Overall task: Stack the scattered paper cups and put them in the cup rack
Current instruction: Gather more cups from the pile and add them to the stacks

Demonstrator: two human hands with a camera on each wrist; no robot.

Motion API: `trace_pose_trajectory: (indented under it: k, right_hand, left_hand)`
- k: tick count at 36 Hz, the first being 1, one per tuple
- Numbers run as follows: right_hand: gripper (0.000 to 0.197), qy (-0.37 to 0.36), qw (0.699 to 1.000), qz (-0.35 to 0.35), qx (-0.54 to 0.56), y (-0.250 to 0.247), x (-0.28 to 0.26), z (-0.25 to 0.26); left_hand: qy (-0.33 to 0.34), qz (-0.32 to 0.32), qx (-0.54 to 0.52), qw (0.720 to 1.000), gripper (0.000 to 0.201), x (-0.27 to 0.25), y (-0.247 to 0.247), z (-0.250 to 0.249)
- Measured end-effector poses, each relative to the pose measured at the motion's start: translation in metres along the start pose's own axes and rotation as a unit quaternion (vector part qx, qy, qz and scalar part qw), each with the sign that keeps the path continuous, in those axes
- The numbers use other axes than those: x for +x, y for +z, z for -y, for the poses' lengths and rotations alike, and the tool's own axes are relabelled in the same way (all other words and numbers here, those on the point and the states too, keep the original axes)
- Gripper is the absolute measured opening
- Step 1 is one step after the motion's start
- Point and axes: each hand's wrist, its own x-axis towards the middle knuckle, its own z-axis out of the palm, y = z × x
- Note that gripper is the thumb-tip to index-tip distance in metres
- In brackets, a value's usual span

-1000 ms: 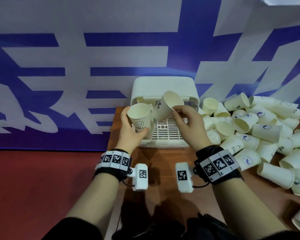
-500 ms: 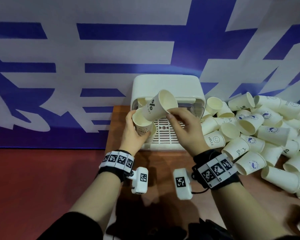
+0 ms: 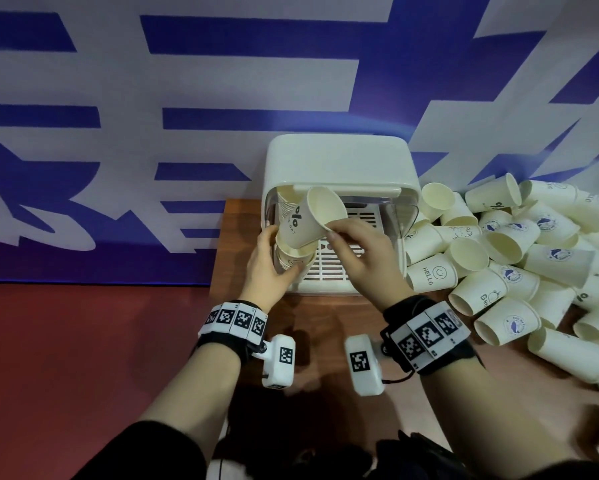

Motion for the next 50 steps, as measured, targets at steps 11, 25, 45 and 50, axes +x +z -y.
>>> trace_pose_trajectory:
  k: [11,25,45,50]
  right_hand:
    - [0.021,-0.016,0.991,0.11,-0.075,0.015,0.0,-0.021]
    - [0.032,-0.054,0.977,0.136,-0.153,0.022,-0.013,-0.031]
    - [0.034,0.167,0.972,0.155,-0.055,0.042,-0.008,-0.052]
    - [0.054,0.259,0.957,0.133,0.016,0.045,-0.007,-0.05]
  left_hand:
    - [-0.01,0.01,0.058,0.998,0.073,-0.001,-0.005,0.011]
    - [-0.024,0.02,0.076,0.997,0.069,-0.005,-0.017,0.009]
    - [-0.068,0.022,-0.062,0.995,0.034,0.008,-0.007,-0.009]
    - [-0.069,0.016,-0.048,0.996,0.036,0.009,-0.004,-0.005]
